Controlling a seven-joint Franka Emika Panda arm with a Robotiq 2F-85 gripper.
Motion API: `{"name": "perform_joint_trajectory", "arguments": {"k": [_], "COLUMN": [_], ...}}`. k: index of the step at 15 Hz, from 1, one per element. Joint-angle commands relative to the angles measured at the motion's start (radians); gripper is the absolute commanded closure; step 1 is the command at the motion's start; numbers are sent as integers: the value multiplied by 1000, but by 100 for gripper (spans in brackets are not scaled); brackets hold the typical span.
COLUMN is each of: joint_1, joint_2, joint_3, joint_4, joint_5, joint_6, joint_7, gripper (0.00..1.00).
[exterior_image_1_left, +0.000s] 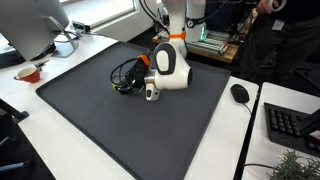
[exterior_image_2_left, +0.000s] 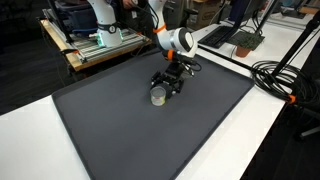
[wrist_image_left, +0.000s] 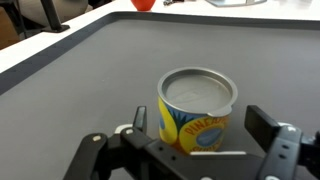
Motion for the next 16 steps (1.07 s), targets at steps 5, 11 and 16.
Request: {"name": "perform_joint_trajectory", "arguments": {"k": [5,11,16], "joint_1": [-6,-4,0], "joint_2": [69,84,78], "joint_3": [-19,-28,-26], "joint_4": [100,122,107], "joint_5": [36,39,48], "joint_6": [11,3,-6], "joint_7": [-61,-72,-67], "gripper": [0,41,55]}}
